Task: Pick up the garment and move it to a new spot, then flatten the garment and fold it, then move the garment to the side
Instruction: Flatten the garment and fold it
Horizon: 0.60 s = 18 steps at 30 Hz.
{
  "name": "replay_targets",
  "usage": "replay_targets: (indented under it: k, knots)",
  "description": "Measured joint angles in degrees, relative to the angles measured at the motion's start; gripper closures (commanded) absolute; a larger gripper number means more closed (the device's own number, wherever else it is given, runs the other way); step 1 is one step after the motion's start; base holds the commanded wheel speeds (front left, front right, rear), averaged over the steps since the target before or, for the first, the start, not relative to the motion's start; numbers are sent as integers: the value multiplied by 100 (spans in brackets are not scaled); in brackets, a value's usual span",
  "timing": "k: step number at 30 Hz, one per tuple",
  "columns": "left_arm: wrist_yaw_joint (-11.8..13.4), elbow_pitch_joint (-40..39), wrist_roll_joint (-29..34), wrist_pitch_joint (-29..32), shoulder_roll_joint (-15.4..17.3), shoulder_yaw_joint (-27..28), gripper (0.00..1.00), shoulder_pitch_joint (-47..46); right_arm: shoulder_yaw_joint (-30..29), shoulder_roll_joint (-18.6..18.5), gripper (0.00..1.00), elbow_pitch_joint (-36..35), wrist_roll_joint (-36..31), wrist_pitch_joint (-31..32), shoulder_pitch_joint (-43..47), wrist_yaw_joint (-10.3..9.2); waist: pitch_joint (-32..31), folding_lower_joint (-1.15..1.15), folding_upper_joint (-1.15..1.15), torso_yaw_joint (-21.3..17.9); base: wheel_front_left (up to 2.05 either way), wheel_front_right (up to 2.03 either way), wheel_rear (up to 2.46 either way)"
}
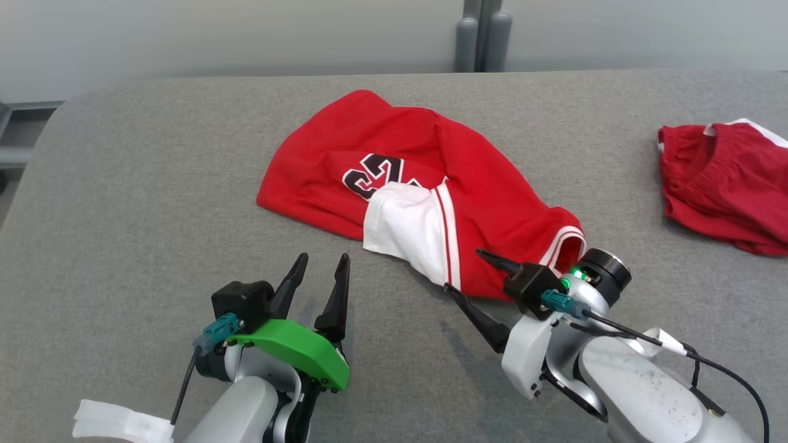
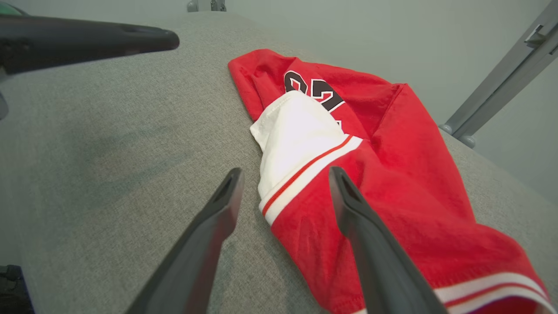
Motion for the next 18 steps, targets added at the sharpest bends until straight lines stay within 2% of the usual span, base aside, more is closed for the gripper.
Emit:
replay_targets:
  k: [14,18]
  knots:
    - [4,-326,1,-31,-97,4,0,86,495,-376,0,1053,-501,735,-661,52,60,0,0,1101,0,0,0]
    - [4,-383,-7,-31,-127,115,0,116,742,-328,0,1234,-523,810,-709,59,118,0,0,1366,0,0,0]
